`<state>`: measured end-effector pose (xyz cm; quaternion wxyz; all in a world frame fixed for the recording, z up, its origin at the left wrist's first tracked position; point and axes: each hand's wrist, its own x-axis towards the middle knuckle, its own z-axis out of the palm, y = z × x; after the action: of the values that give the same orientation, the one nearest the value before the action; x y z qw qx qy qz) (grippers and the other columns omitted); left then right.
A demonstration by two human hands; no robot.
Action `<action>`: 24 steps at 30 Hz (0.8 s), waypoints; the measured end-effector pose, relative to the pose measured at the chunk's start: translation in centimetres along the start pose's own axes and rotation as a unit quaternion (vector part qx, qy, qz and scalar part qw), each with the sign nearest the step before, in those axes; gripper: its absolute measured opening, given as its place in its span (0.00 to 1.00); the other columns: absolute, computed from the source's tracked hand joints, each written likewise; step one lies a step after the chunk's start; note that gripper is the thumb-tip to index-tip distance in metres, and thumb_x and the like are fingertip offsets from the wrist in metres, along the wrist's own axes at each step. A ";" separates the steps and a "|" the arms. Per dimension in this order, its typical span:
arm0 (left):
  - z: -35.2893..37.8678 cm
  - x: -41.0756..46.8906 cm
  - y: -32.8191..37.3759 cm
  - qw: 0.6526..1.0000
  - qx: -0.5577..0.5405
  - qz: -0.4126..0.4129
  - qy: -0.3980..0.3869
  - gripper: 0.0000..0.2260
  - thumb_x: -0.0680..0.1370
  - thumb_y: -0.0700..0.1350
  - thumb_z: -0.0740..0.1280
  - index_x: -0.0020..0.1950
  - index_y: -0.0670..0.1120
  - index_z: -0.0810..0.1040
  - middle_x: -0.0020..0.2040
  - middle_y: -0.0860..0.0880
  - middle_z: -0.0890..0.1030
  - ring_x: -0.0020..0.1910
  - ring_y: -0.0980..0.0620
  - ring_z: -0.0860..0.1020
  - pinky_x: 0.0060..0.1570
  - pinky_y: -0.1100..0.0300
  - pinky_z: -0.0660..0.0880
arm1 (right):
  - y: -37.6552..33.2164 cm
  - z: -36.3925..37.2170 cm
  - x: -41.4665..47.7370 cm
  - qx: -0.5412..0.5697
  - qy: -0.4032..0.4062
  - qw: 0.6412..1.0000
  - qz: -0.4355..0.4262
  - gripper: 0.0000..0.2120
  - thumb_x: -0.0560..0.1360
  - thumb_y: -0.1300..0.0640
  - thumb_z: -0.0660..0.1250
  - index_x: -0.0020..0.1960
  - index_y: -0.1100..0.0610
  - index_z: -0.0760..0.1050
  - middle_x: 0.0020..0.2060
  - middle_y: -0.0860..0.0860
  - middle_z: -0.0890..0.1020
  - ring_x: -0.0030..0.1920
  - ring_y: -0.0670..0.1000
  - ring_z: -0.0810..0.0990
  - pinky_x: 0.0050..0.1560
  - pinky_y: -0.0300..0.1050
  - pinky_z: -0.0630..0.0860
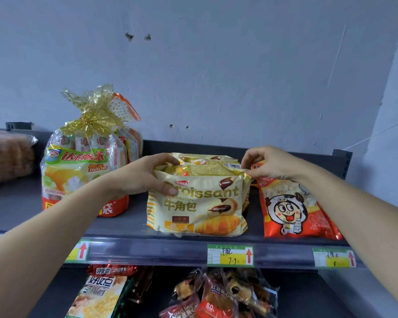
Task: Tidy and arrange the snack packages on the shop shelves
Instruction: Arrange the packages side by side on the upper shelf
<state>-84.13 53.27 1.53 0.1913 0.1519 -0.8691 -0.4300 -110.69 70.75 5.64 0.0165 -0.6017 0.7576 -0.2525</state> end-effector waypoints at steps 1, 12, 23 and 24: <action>0.0 0.0 0.0 1.000 0.000 0.000 -0.001 0.44 0.46 0.63 0.82 0.60 0.59 0.74 0.58 0.52 0.79 0.54 0.50 0.82 0.58 0.50 0.78 | -0.3 0.3 0.1 -0.037 0.030 0.999 -0.013 0.07 0.71 0.58 0.74 0.40 0.48 0.78 0.44 0.45 0.82 0.50 0.46 0.79 0.53 0.46 0.75; 0.3 0.8 0.0 0.996 0.069 -0.002 0.059 0.34 0.61 0.50 0.81 0.64 0.54 0.71 0.59 0.51 0.78 0.55 0.50 0.79 0.59 0.49 0.76 | -3.1 -2.8 1.4 -0.038 0.415 0.909 -0.005 0.06 0.77 0.56 0.66 0.43 0.56 0.71 0.40 0.49 0.77 0.41 0.51 0.75 0.40 0.43 0.67; 1.8 1.5 0.5 0.927 0.313 -0.003 0.206 0.52 0.64 0.62 0.76 0.78 0.56 0.49 0.74 0.50 0.58 0.74 0.47 0.59 0.72 0.42 0.55 | -3.3 -3.2 0.6 0.191 0.417 0.887 0.044 0.06 0.77 0.59 0.66 0.43 0.55 0.72 0.43 0.52 0.79 0.45 0.55 0.81 0.39 0.52 0.81; 2.1 1.5 0.8 0.922 0.303 0.019 0.239 0.56 0.62 0.63 0.77 0.79 0.56 0.43 0.76 0.49 0.55 0.75 0.47 0.56 0.72 0.42 0.52 | -3.7 -3.2 0.7 0.249 0.391 0.885 0.043 0.06 0.78 0.60 0.65 0.42 0.56 0.72 0.43 0.54 0.80 0.43 0.53 0.81 0.37 0.49 0.81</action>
<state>-86.52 54.59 1.31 0.3467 0.2845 -0.8889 -0.0935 -108.56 70.71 10.12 -0.1206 -0.3968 0.6399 -0.6469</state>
